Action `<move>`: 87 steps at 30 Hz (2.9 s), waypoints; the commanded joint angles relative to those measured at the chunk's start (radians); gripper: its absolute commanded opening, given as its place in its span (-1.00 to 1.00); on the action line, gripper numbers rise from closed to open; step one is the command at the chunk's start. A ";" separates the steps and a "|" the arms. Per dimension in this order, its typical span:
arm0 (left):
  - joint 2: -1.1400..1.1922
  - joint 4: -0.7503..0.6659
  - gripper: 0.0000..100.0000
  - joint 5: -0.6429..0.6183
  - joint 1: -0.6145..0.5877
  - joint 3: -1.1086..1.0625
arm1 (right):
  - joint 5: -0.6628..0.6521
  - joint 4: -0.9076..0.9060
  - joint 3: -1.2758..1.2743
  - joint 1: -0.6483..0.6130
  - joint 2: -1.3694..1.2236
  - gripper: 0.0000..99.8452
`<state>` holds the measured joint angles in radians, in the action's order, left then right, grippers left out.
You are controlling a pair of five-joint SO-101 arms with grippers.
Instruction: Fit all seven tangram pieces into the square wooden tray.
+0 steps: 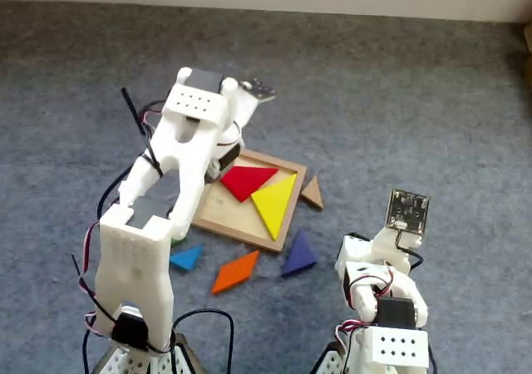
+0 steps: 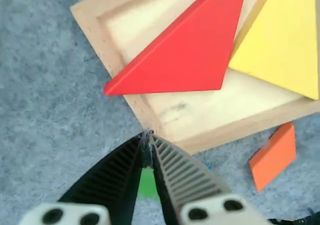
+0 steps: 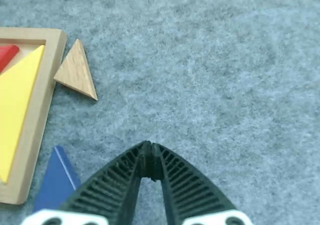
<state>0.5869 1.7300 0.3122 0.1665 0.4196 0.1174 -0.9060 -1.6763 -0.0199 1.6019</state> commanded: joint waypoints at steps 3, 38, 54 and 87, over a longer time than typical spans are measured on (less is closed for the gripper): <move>-0.061 -0.259 -0.95 -0.006 0.021 -0.163 | -0.009 0.010 -0.102 0.012 0.021 -0.98; -0.320 0.037 -0.94 -0.112 0.200 0.036 | -0.011 0.015 -0.102 0.012 0.021 -0.98; -1.047 -0.247 -0.56 0.051 -0.101 -0.967 | -0.011 0.013 -0.102 0.012 0.021 -0.98; -0.441 -0.632 -0.59 0.376 -0.337 -0.906 | -0.008 0.013 -0.102 0.012 0.021 -0.98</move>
<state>0.1036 1.0533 0.6682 -0.1496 -0.5900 0.1174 -0.9060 -1.6763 -0.0199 1.6080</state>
